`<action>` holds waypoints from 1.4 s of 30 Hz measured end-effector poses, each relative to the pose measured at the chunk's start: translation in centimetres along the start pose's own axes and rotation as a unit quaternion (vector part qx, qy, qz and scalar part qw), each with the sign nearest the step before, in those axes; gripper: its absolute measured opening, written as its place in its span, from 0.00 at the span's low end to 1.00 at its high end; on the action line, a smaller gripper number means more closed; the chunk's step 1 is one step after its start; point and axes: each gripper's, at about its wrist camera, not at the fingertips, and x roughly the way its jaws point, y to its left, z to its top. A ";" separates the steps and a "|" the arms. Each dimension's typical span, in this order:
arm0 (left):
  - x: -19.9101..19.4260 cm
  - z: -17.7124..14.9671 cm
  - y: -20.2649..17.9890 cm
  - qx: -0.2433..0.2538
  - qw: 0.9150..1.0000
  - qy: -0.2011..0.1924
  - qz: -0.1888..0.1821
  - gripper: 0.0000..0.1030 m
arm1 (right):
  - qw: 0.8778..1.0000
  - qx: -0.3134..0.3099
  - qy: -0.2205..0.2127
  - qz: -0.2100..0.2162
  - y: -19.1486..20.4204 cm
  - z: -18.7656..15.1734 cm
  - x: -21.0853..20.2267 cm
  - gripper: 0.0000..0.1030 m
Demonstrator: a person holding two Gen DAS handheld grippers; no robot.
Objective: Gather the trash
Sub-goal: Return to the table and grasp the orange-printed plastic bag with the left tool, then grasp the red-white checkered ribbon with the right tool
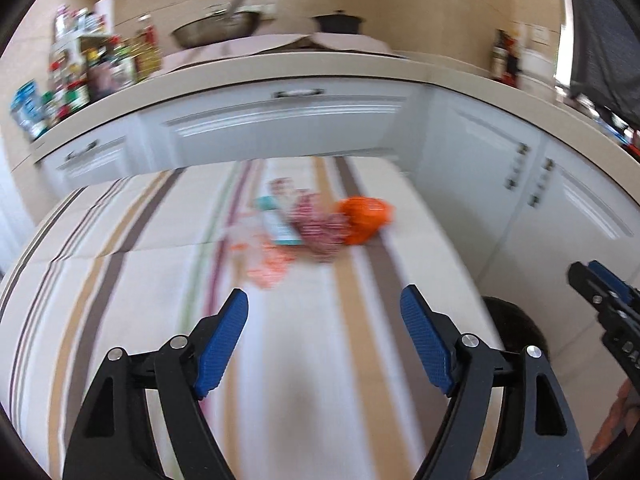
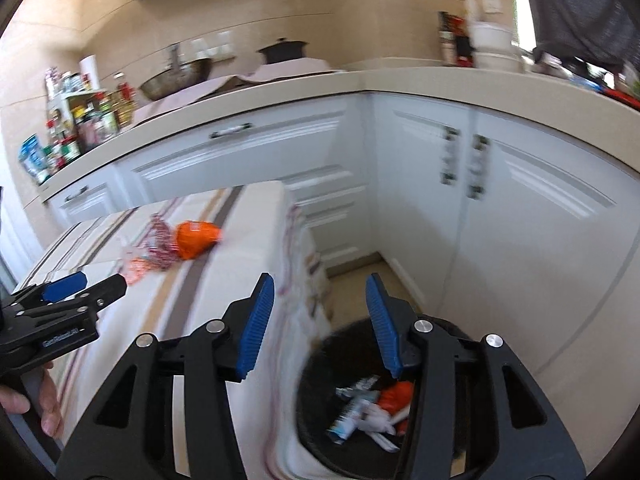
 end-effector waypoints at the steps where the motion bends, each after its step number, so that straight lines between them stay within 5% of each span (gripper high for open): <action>1: 0.2 0.0 0.9 -0.008 1.000 0.002 0.007 0.74 | 1.000 -0.005 0.001 0.006 0.7 0.2 0.3 0.45; 11: 2.0 0.8 6.7 -0.059 0.997 0.015 0.042 0.74 | 0.998 -0.037 0.017 0.049 6.2 1.2 3.4 0.45; 21: 5.2 2.6 5.0 -0.029 0.999 0.024 0.038 0.74 | 0.998 -0.023 0.025 0.047 5.0 1.3 4.3 0.45; 32: 8.7 2.9 5.0 -0.024 0.997 0.067 0.014 0.14 | 0.999 -0.007 0.031 0.044 3.5 1.0 4.8 0.45; 42: 6.8 2.1 6.9 -0.023 0.998 0.053 0.014 0.12 | 0.997 -0.031 0.033 0.065 6.3 1.5 5.3 0.45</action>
